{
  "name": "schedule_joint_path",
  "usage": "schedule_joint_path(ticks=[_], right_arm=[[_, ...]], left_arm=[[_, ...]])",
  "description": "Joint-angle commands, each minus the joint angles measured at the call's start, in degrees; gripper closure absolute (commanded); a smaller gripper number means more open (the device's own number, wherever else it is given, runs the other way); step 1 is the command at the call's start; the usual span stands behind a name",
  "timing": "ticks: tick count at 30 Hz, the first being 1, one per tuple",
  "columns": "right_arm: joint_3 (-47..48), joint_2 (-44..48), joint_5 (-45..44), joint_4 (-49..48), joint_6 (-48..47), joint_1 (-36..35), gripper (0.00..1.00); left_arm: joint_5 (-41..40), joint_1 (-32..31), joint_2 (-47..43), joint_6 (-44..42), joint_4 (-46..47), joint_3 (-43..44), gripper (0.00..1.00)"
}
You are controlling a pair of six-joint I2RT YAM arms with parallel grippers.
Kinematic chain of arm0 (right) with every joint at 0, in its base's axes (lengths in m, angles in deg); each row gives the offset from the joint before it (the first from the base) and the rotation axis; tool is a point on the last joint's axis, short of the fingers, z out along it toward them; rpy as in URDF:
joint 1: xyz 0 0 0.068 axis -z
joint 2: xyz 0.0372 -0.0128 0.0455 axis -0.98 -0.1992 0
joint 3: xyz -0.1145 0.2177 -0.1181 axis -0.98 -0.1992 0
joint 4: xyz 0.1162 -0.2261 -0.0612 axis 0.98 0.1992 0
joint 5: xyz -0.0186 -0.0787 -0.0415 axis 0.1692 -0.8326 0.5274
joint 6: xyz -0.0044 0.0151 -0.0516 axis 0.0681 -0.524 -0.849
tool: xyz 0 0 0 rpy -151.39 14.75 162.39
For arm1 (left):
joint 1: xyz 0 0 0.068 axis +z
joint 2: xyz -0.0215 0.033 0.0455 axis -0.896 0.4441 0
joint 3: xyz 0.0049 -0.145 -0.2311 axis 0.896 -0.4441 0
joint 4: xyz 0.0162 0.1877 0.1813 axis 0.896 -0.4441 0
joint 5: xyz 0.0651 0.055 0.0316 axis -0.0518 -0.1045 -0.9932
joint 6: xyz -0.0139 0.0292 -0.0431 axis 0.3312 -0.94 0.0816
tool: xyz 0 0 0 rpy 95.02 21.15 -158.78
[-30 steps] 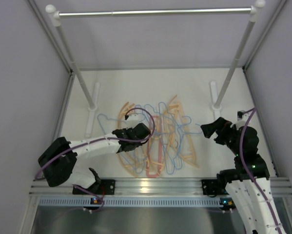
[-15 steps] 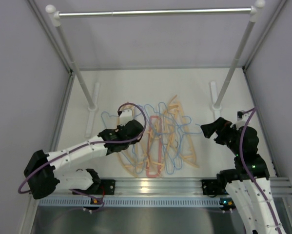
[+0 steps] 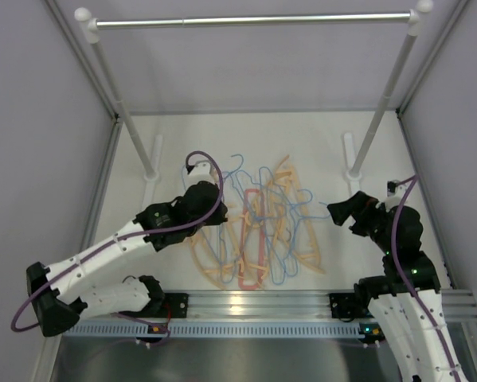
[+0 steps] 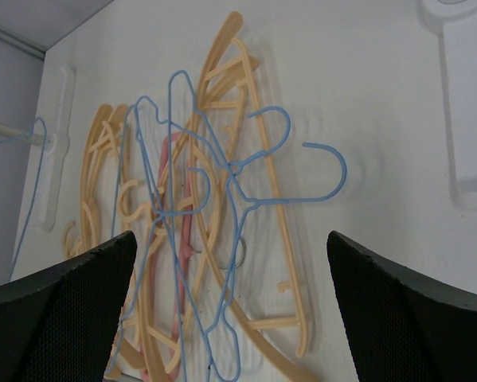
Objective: Organize the hangers
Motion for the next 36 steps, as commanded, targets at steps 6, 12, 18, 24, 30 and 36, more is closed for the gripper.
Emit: schedule_joint_path(ticks=[6,12,18,24,30,36], right_arm=[[4.2,-1.3,1.5,-1.2,-0.4,0.6,0.01],[6.4,-2.1,1.9,-0.5,-0.6,0.5,0.01],[9.4,-3.0,1.9,0.3,-1.1,0.6,0.01],[11.2,-4.3,2.5,0.2,-0.5,0.6,0.00],[12.1,-4.9,2.7,0.3,-0.7,0.6,0.01],[12.2,-5.5,2.8,0.3,-0.9,0.5,0.00]], left_arm=[[8.8,-0.2,-3.9,-8.9,3.6,11.7,1.00],[12.6,0.2,-2.5,-15.5,8.0,20.1,1.00],[22.9,6.3,-0.2,-18.0,12.6,27.4,1.00],[42.8,22.0,1.5,-11.3,19.9,28.7,1.00],[51.7,31.5,2.1,-7.4,24.8,30.1,1.00],[56.5,36.0,3.2,-4.7,27.6,31.4,1.00]])
